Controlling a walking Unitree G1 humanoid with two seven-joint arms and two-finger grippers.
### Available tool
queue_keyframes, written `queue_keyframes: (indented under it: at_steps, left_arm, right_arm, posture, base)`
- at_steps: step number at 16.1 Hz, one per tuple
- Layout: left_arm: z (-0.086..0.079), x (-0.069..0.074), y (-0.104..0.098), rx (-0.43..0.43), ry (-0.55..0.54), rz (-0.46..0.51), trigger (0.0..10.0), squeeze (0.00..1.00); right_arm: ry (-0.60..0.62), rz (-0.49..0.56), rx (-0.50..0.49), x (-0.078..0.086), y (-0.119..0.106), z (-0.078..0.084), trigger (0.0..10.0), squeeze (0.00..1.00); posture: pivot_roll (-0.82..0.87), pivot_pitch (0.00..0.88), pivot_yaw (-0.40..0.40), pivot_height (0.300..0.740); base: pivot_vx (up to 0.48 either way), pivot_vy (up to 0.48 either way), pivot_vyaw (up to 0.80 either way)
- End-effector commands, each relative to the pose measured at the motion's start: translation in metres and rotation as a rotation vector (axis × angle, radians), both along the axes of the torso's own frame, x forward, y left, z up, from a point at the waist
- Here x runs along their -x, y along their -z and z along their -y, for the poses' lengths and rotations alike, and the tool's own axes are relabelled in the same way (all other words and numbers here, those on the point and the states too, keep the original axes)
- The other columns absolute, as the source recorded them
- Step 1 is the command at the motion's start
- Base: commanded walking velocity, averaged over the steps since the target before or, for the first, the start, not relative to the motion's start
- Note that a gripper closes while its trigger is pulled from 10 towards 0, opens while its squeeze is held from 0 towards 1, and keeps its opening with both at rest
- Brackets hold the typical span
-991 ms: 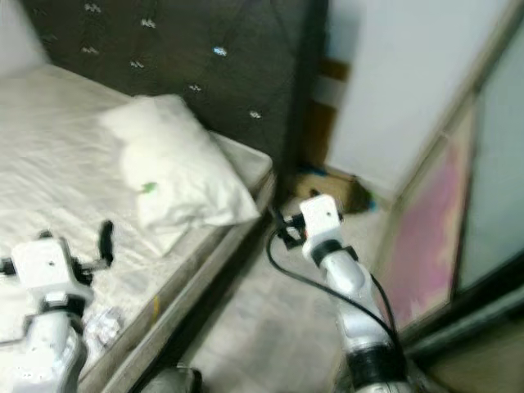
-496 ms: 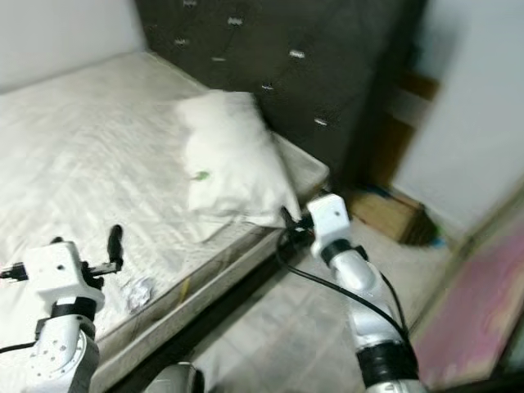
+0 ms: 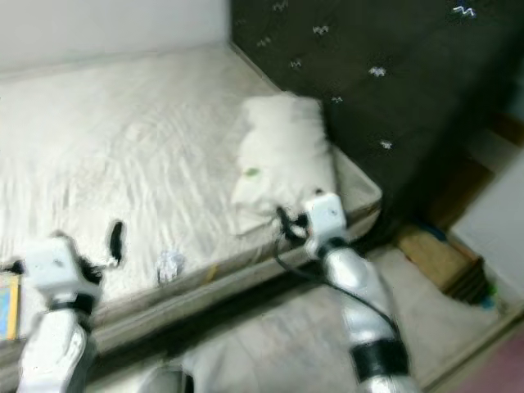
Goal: Clean up the room
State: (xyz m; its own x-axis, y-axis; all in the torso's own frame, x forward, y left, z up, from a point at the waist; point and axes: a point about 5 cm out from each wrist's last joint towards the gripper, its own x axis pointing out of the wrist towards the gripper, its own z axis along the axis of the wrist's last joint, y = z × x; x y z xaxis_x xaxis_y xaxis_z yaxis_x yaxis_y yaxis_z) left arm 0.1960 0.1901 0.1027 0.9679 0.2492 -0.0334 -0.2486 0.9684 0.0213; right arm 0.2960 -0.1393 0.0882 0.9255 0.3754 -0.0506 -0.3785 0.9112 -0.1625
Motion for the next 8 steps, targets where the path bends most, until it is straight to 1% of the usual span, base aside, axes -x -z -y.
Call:
queue_keyframes:
  at_steps: [1, 6, 7, 8]
  left_arm:
    - [0.0043, -0.0018, -0.001, 0.013, 0.015, 0.003, 10.0, 0.0]
    - [0.0042, -0.0029, -0.0024, 0.017, 0.017, 0.013, 10.0, 0.0]
    - [0.0042, -0.0031, -0.0025, 0.017, 0.016, 0.014, 10.0, 0.0]
    - [0.0043, -0.0032, -0.003, 0.017, 0.021, 0.02, 10.0, 0.0]
  right_arm:
    - [0.022, -0.006, 0.018, 0.0009, 0.0016, 0.011, 10.0, 0.0]
    - [0.031, 0.0, 0.011, -0.0003, 0.0005, 0.0122, 10.0, 0.0]
    - [0.031, 0.0, 0.011, -0.0004, 0.0004, 0.0122, 10.0, 0.0]
    - [0.033, -0.002, 0.007, -0.001, 0.0005, 0.0123, 10.0, 0.0]
  posture:
    - [0.03, 0.028, -0.07, 0.74]
    - [0.03, 0.032, -0.065, 0.74]
    - [0.03, 0.032, -0.065, 0.74]
    - [0.03, 0.031, -0.066, 0.74]
  base:
    - [0.0, 0.0, 0.8]
    - [0.0, 0.0, 0.78]
    - [0.0, 0.0, 0.46]
    - [0.0, 0.0, 0.0]
